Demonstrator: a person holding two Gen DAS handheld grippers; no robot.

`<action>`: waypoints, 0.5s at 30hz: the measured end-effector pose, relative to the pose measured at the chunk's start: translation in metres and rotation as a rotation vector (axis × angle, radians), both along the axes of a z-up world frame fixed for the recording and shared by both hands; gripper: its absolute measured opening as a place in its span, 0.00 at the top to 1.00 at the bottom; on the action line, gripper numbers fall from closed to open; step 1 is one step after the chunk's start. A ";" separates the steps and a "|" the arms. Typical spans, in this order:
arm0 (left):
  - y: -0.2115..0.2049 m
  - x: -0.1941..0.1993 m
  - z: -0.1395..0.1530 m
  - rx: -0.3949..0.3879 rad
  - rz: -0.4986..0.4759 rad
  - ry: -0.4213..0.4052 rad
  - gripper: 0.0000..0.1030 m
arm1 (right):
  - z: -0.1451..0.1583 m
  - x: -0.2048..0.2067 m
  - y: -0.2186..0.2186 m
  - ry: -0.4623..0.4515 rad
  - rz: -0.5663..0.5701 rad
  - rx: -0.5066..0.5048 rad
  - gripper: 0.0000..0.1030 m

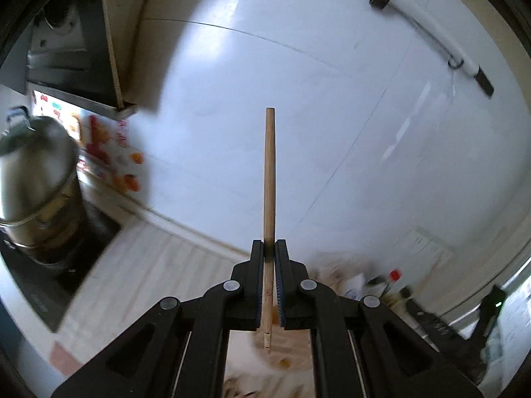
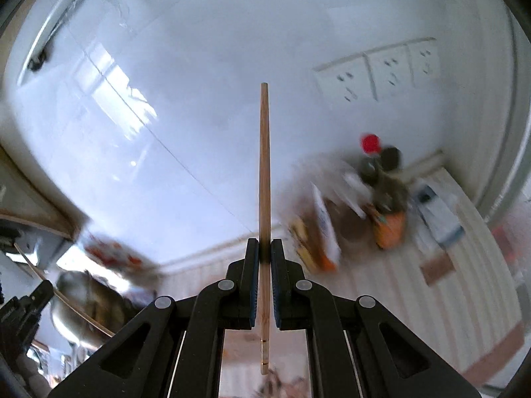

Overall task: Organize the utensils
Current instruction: 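Lift the chopsticks with both tools and lower them into the cream holder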

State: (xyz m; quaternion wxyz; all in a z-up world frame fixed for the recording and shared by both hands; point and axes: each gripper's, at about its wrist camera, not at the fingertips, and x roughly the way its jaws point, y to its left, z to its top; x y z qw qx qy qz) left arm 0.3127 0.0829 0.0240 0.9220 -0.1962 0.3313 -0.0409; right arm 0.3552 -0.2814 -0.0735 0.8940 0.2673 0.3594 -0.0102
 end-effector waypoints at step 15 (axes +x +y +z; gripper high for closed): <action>-0.054 0.075 -0.081 0.096 -0.062 0.092 0.96 | -0.045 0.080 0.038 -0.039 -0.023 -0.007 0.93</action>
